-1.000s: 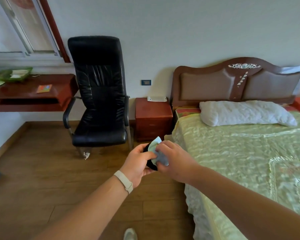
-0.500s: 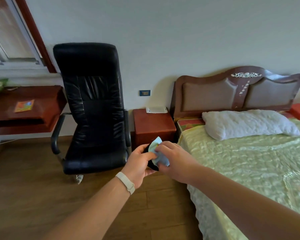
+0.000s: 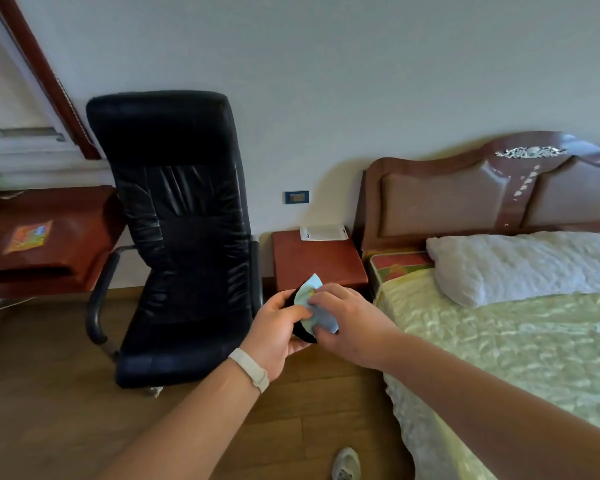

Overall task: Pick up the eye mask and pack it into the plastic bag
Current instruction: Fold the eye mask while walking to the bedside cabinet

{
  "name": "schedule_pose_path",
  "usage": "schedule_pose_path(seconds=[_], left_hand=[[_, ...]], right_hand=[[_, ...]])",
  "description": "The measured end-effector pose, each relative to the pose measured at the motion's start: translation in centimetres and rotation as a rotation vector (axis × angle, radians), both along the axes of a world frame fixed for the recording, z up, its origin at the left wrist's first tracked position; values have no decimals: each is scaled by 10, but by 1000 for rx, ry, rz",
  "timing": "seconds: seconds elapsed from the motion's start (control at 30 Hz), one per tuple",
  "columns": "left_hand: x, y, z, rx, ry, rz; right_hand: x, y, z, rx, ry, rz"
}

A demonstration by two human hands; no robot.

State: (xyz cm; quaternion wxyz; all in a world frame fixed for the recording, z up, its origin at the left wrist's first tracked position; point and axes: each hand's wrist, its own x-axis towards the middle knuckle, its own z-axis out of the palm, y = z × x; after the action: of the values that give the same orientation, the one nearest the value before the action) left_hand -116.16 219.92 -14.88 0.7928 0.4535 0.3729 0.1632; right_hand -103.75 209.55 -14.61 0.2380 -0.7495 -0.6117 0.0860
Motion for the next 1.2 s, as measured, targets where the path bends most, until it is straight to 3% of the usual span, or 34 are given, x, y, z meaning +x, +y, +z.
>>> schedule_pose_path(seconds=[0.37, 0.77, 1.2], left_hand=[[155, 66, 6, 2, 41, -5], [247, 122, -13, -49, 68, -53], [372, 305, -69, -156, 56, -154]], right_hand=[[161, 67, 0, -46, 42, -3], [254, 119, -20, -70, 75, -17], [368, 284, -58, -166, 89, -120]])
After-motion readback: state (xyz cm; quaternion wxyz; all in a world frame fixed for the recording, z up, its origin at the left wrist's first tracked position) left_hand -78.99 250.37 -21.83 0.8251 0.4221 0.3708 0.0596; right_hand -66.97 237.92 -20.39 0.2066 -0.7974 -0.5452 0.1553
